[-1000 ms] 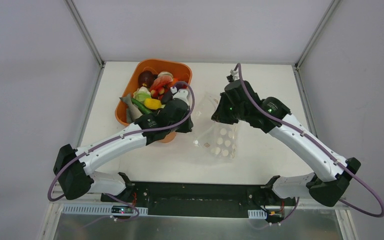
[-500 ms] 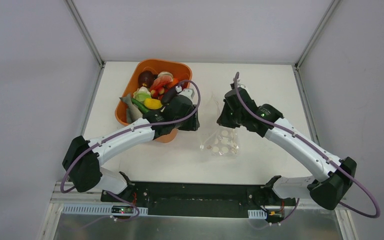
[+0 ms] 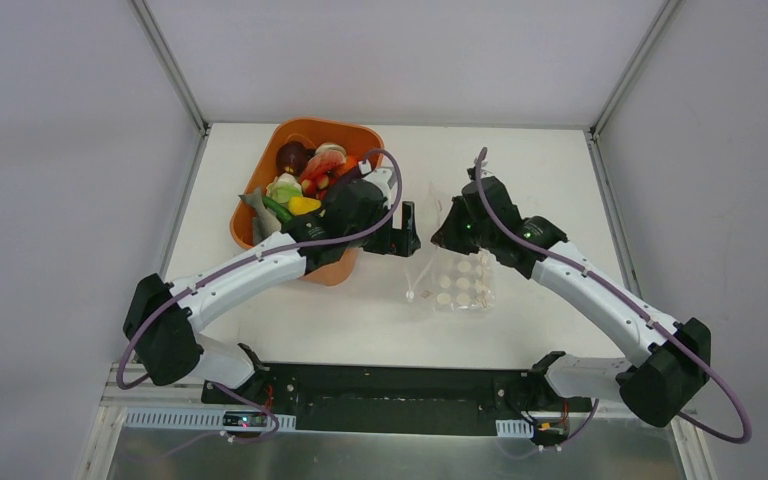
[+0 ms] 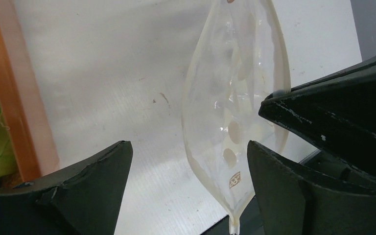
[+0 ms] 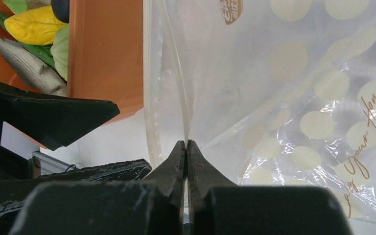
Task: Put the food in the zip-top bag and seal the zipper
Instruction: Open the zipper of the food storage bag, then pick up the fake fish from the bin.
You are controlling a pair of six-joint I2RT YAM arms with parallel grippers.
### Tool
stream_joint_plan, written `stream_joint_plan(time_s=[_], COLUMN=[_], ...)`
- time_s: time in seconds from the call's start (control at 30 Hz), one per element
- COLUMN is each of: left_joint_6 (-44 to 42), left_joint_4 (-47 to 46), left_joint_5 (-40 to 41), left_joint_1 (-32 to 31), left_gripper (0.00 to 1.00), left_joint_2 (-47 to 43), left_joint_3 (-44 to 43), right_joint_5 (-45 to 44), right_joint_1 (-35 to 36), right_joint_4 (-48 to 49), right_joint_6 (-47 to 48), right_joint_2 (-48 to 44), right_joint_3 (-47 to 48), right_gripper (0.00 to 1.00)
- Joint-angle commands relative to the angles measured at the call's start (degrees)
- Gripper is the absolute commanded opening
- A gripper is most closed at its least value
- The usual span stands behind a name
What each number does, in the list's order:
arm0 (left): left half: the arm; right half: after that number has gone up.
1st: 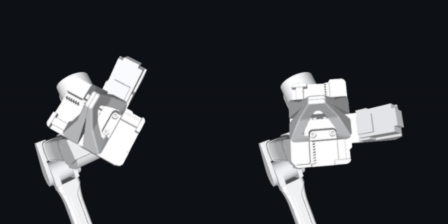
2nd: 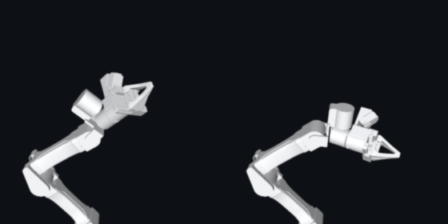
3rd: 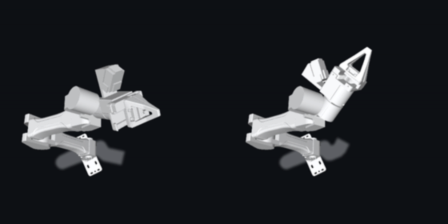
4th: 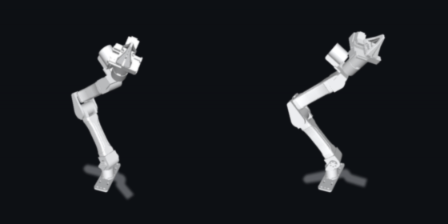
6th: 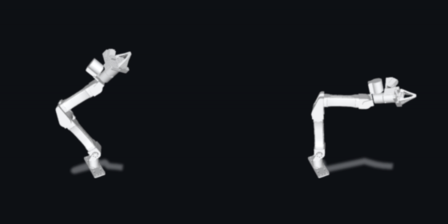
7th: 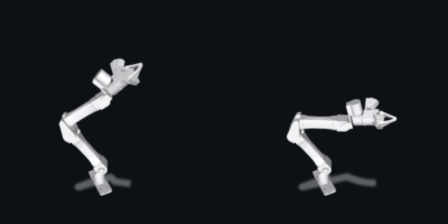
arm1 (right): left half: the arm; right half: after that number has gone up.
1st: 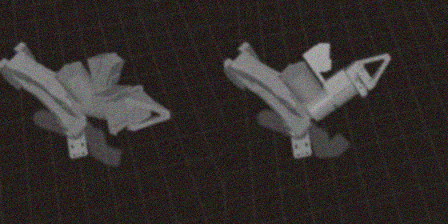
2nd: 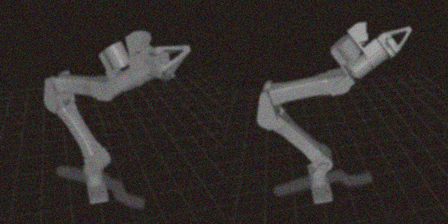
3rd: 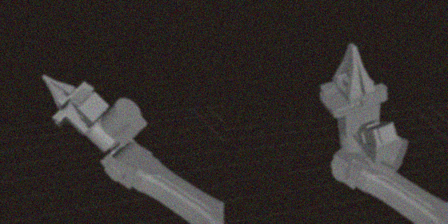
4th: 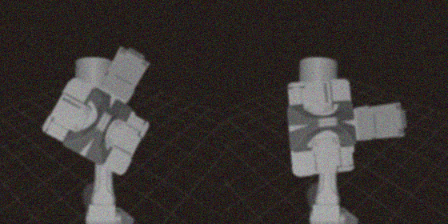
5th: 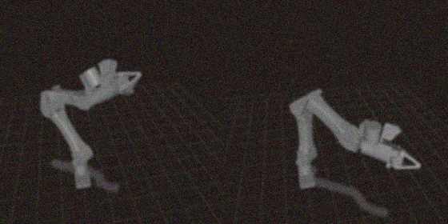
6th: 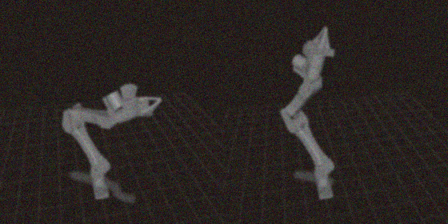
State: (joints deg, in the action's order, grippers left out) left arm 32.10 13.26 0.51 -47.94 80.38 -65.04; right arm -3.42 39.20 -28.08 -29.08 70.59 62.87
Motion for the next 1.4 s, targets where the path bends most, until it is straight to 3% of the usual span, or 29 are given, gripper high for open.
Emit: stream_joint_plan(time_s=[0.0, 0.37, 0.67, 0.87, 1.37], left_joint_6=[-3.4, -10.2, -12.4, -10.3, -8.9], left_joint_4=[3.8, 12.6, 13.2, 10.3, 3.4], left_joint_5=[3.7, 15.5, 10.9, 3.5, 9.1], left_joint_1=[0.3, 5.0, 24.3, 36.2, 42.7], left_gripper=[0.91, 0.99, 0.99, 0.98, 0.90], left_joint_2=[-4.4, -14.2, -20.4, -19.3, -10.2], left_joint_3=[-2.7, -2.3, 3.0, 6.6, 7.6], right_joint_5=[2.6, 5.1, 6.1, 6.3, 7.2], right_joint_1=[-0.6, -1.1, -1.2, -1.1, -1.2], right_joint_4=[4.7, 5.8, 6.0, 6.1, 6.0], right_joint_6=[-0.1, 0.6, 1.1, 1.4, 2.4], right_joint_2=[-1.7, -1.8, -2.1, -1.9, -0.9], right_joint_3=[-0.7, -1.3, -1.4, -1.1, -0.5], right_gripper=[0.00, 0.00, 0.00, 0.00, 0.00])
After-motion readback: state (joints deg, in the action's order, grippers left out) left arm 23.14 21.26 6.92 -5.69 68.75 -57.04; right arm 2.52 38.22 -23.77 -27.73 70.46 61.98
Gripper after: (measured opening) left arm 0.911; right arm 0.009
